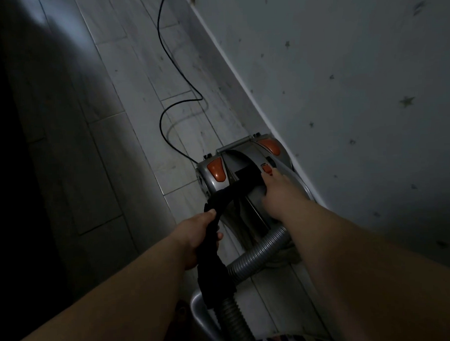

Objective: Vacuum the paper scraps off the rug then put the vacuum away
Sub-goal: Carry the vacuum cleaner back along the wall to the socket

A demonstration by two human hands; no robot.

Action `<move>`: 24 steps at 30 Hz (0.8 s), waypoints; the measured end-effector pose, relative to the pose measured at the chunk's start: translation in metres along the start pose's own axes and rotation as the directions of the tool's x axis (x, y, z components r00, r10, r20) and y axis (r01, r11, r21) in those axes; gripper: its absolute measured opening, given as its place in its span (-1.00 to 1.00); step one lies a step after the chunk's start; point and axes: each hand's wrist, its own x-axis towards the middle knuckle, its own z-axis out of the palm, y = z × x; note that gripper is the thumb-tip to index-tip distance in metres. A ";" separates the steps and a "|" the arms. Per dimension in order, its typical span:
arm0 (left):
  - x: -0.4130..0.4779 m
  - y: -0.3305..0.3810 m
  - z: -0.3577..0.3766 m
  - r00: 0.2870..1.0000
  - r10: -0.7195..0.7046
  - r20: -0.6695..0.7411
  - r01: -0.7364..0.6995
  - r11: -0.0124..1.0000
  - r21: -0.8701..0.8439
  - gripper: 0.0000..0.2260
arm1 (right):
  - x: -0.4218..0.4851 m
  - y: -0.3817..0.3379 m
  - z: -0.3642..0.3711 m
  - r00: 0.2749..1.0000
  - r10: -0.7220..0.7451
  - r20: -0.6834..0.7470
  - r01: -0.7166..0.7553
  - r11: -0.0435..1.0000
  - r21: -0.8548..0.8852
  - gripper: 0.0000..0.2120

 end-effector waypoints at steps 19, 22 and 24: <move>-0.006 0.039 0.028 0.962 0.225 -0.154 -0.059 0.722 0.689 -0.55 | -0.018 -0.022 -0.021 0.991 -0.048 0.124 0.057 0.996 -0.066 -0.33; -0.038 0.055 0.036 0.954 0.261 -0.146 -0.092 0.721 0.687 -0.51 | -0.039 -0.033 -0.042 0.991 -0.060 0.121 0.064 0.998 -0.029 -0.30; -0.067 0.069 0.043 0.944 0.291 -0.156 -0.120 0.742 0.660 -0.52 | -0.058 -0.038 -0.063 0.991 -0.078 0.113 0.080 0.997 -0.015 -0.28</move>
